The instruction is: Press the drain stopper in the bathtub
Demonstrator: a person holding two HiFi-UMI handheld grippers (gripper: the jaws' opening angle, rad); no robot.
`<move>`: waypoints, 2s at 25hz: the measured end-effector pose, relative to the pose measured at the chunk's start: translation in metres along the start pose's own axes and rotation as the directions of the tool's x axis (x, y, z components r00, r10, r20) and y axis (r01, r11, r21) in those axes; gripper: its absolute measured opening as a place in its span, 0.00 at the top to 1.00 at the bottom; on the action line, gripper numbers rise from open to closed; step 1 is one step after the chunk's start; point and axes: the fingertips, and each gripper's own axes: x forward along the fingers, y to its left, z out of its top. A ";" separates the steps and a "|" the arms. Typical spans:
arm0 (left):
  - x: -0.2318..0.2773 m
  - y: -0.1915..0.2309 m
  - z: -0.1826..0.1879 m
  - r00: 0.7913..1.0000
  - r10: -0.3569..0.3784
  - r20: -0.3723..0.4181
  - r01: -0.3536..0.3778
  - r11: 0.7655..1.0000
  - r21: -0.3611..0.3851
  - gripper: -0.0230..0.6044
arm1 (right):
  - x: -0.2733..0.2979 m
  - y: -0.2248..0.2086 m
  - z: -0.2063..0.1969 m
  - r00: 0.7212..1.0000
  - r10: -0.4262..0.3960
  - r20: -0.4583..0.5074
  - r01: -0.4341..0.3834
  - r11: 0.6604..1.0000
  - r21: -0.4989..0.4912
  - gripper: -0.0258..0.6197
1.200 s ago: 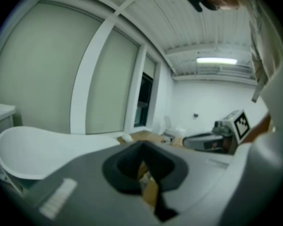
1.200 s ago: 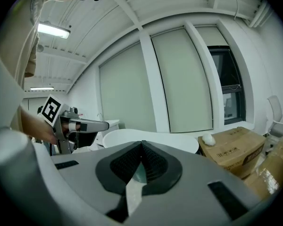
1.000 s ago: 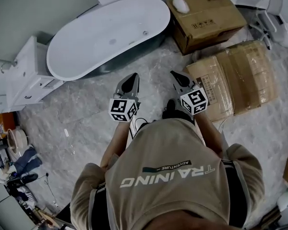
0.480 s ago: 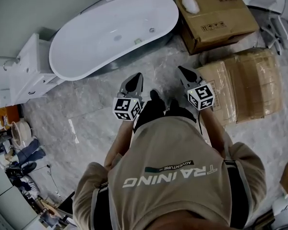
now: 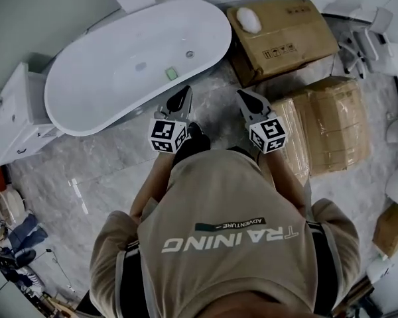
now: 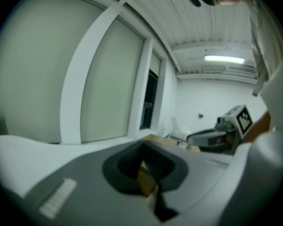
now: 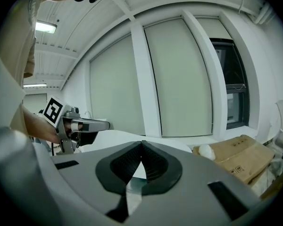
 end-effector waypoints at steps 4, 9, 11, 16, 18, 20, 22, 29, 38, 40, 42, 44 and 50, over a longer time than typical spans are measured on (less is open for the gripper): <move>0.023 0.039 0.012 0.999 -0.035 0.002 0.035 0.999 -0.001 0.96 | 0.049 -0.004 0.022 1.000 -0.022 -0.002 0.022 0.999 -0.026 0.95; 0.041 0.094 0.008 0.999 -0.034 -0.020 0.033 0.999 -0.041 0.96 | 0.104 -0.015 0.056 0.996 -0.072 0.044 0.071 0.997 0.014 0.95; 0.047 0.108 0.009 0.999 -0.028 -0.023 0.027 0.998 -0.055 0.96 | 0.117 -0.017 0.059 0.998 -0.061 0.030 0.060 0.998 0.035 0.95; 0.083 0.133 0.012 0.999 -0.012 -0.040 0.009 0.996 -0.083 0.96 | 0.147 -0.039 0.051 0.999 -0.022 -0.038 0.023 0.999 0.030 0.95; 0.103 0.139 0.014 0.998 -0.003 -0.056 -0.001 0.996 -0.084 0.96 | 0.162 -0.057 0.048 0.999 -0.013 -0.050 0.015 0.999 0.040 0.95; 0.124 0.146 0.019 0.998 0.010 -0.068 -0.015 0.997 -0.078 0.96 | 0.180 -0.078 0.047 0.998 -0.005 -0.055 0.007 0.999 0.044 0.95; 0.143 0.155 0.026 0.996 0.031 -0.082 -0.037 0.997 -0.071 0.96 | 0.201 -0.095 0.052 0.998 0.019 -0.059 -0.016 0.999 0.038 0.95; 0.215 0.177 0.046 0.987 0.087 -0.133 -0.095 0.994 -0.060 0.96 | 0.273 -0.149 0.076 0.980 0.179 -0.083 -0.178 0.984 0.017 0.95; 0.260 0.197 0.056 0.969 0.206 -0.135 -0.226 0.962 -0.156 0.96 | 0.329 -0.195 0.060 0.946 0.282 -0.162 -0.278 0.959 0.047 0.95; 0.257 0.201 0.051 0.963 0.218 -0.156 -0.242 0.957 -0.158 0.96 | 0.336 -0.192 0.063 0.938 0.304 -0.167 -0.300 0.953 0.048 0.95; 0.254 0.205 0.045 0.958 0.224 -0.177 -0.253 0.954 -0.163 0.96 | 0.341 -0.187 0.065 0.928 0.331 -0.174 -0.330 0.943 0.036 0.95; 0.254 0.211 0.042 0.956 0.227 -0.186 -0.258 0.952 -0.164 0.96 | 0.345 -0.186 0.067 0.921 0.345 -0.181 -0.347 0.938 0.020 0.95; 0.252 0.229 0.042 0.958 0.231 -0.168 -0.259 0.951 -0.167 0.96 | 0.345 -0.180 0.064 0.919 0.331 -0.213 -0.335 0.942 0.018 0.95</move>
